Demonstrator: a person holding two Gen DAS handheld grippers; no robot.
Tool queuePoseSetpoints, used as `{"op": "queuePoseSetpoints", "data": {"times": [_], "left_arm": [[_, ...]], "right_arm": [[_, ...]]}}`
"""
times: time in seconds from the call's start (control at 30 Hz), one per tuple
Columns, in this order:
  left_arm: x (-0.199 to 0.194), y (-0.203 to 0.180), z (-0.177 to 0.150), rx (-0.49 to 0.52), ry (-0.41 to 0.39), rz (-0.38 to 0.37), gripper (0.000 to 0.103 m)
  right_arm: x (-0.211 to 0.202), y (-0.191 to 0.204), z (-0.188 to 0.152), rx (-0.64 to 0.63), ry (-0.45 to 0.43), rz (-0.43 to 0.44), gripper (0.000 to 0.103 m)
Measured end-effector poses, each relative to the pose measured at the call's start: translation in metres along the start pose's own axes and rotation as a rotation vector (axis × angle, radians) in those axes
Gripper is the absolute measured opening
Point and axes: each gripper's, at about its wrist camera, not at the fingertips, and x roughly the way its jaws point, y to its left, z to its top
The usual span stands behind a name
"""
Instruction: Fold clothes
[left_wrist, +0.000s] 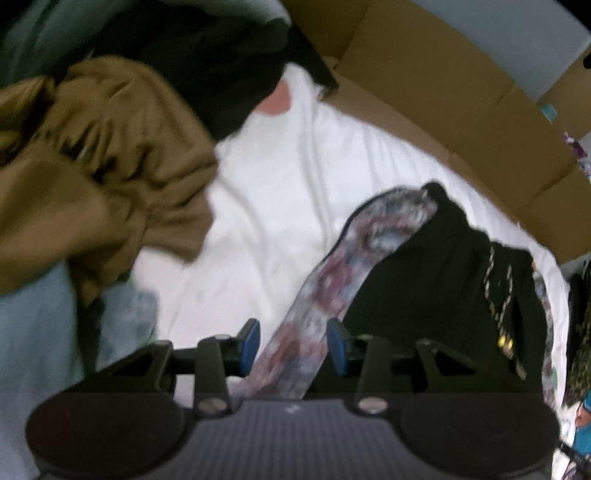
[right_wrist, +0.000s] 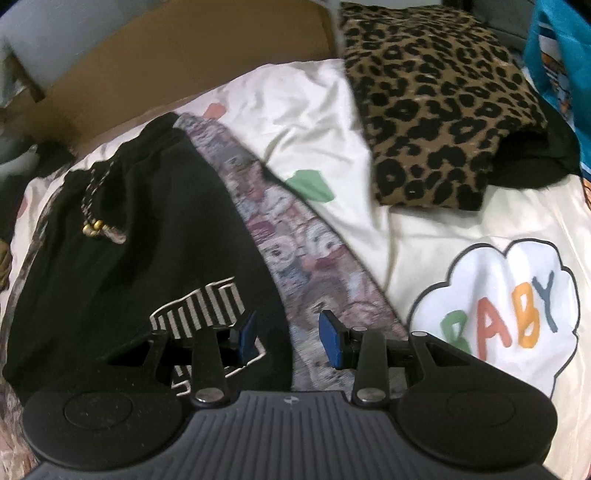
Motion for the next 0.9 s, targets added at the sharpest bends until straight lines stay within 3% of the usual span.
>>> {"op": "queuePoseSetpoints", "data": {"times": [0.23,0.43,0.7,0.9], "left_arm": [[0.000,0.016,-0.054,0.013,0.087,-0.005,0.041],[0.018,0.043,-0.089,-0.082,0.157,0.076,0.040],[-0.002,0.065,-0.116,-0.135,0.120,0.123,0.035],[-0.023,0.089,-0.141,-0.210,0.095,0.207,0.036]], "right_arm": [[-0.003,0.029,-0.012,-0.063,0.025,0.043,0.044],[0.003,0.044,-0.031,-0.100,0.081,0.056,0.044],[0.009,0.043,-0.057,-0.068,0.180,0.043,0.044],[0.002,0.058,-0.064,-0.113,0.188,0.061,0.044]]}}
